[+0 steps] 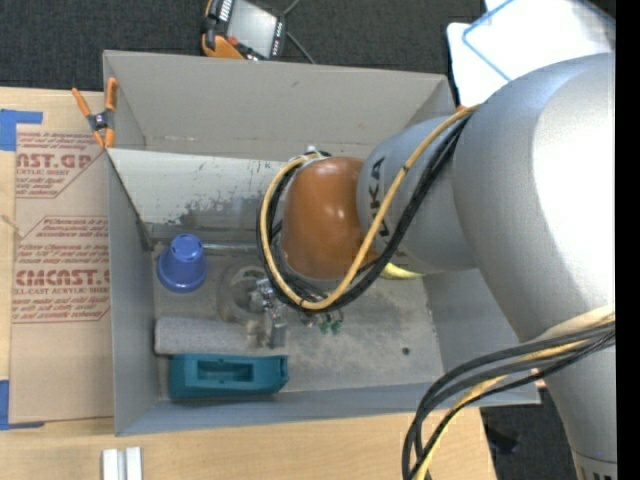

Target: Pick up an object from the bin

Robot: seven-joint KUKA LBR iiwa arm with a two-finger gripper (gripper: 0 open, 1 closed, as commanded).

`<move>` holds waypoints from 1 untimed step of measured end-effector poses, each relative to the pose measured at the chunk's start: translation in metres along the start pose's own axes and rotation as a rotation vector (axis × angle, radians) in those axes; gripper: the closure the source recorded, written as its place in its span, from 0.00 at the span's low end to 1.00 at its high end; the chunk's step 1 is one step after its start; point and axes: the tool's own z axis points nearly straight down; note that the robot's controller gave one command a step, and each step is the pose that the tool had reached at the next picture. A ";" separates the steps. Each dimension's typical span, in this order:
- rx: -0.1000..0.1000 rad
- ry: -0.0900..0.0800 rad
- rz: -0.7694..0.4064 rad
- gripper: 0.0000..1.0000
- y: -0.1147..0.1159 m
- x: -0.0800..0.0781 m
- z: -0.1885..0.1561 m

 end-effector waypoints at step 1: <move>0.000 0.000 0.000 1.00 0.000 0.000 0.000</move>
Offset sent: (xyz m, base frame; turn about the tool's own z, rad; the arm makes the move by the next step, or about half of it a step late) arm 0.0000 0.0000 0.0397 0.0001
